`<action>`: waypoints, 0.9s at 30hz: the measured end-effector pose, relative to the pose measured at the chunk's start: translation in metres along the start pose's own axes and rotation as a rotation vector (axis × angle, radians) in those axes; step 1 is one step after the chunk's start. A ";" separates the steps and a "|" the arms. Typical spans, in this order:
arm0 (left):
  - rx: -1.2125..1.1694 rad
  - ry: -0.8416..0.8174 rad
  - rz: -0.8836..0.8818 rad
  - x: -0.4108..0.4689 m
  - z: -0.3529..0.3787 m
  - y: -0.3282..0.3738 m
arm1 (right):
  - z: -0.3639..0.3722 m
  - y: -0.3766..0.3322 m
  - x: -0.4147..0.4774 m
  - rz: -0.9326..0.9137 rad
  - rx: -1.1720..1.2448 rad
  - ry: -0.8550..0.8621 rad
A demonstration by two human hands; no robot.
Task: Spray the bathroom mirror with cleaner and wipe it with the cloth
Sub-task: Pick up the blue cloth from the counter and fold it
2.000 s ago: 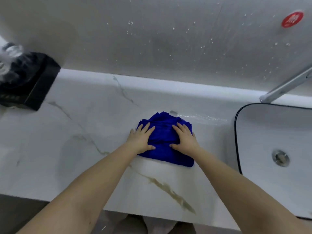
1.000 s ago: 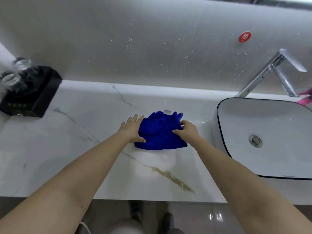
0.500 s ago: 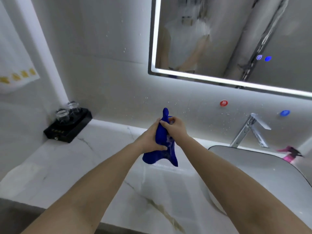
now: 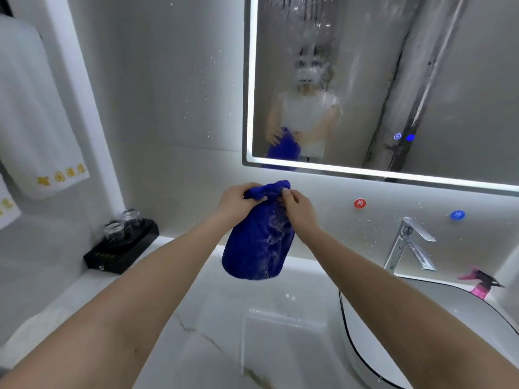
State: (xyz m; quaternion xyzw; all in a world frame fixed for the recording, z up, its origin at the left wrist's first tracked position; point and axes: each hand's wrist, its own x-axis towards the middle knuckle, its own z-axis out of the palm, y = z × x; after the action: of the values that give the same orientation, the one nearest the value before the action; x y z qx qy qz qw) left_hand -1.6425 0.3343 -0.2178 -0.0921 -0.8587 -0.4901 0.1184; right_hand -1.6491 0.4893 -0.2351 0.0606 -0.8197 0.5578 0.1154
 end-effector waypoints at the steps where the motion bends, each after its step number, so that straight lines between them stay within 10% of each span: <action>1: -0.028 0.012 -0.011 0.003 -0.003 0.003 | -0.004 -0.001 0.001 -0.015 -0.018 -0.005; 14: -0.156 -0.039 -0.054 0.035 -0.022 0.030 | -0.033 -0.007 0.024 -0.237 -0.152 0.055; 21: -0.178 -0.154 -0.158 0.043 -0.041 0.036 | -0.046 -0.012 0.046 -0.151 -0.232 -0.389; 27: -0.192 -0.136 -0.200 0.045 -0.048 0.023 | -0.043 -0.012 0.050 -0.130 -0.266 -0.357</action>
State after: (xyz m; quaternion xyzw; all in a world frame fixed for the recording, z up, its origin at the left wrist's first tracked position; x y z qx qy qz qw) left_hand -1.6735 0.3063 -0.1628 -0.0501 -0.8189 -0.5717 0.0014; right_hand -1.6894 0.5264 -0.1958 0.1953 -0.8878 0.4165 0.0112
